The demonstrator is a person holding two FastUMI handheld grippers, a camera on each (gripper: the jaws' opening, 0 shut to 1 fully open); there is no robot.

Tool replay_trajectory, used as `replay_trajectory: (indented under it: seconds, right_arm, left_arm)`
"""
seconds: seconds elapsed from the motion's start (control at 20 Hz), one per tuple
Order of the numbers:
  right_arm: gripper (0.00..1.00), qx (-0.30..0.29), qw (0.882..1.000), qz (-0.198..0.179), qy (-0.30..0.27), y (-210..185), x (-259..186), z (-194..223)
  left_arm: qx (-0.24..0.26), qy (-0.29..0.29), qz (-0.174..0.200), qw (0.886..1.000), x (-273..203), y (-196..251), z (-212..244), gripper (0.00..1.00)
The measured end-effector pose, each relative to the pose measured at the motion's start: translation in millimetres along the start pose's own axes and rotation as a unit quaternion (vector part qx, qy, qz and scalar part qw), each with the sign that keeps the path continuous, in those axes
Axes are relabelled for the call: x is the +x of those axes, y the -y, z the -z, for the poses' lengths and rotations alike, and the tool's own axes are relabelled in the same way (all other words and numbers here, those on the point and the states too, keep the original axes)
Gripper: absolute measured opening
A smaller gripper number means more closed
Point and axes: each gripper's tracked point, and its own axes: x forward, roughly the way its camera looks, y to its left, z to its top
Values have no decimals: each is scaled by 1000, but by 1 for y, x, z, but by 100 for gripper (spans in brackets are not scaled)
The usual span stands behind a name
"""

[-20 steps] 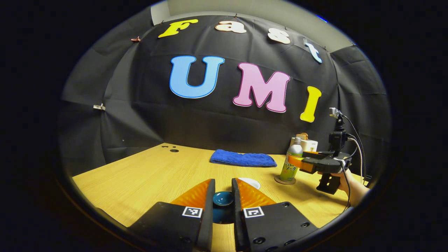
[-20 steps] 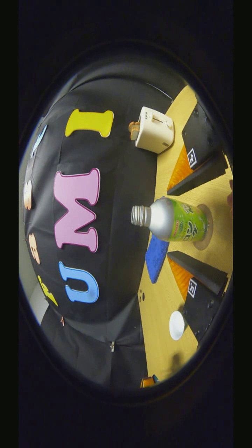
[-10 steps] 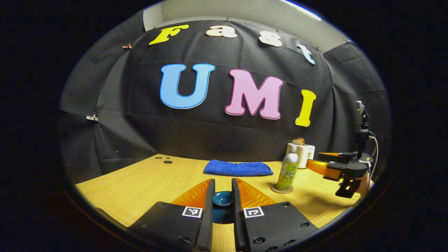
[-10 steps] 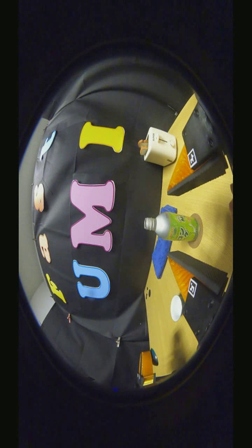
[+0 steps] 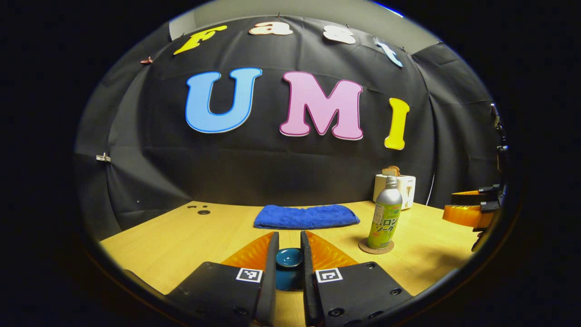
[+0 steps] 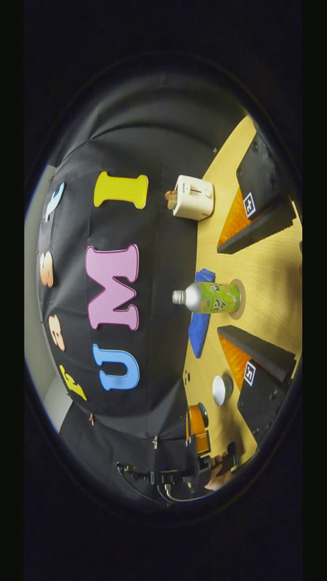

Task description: Open the teacup lid with one hand, grasp the water bottle and pour water into the teacup with the other hand; after pouring, place the water bottle on the coaster and then close the teacup lid.

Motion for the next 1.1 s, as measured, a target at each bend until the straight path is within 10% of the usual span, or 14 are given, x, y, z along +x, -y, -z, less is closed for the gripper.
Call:
replay_trajectory:
  seconds: [1.1]
  right_arm:
    - [100, 51, 998, -36, 8, -10, 2, 20]
  left_arm:
    - [31, -87, -7, 996, 43, 24, 49, 32]
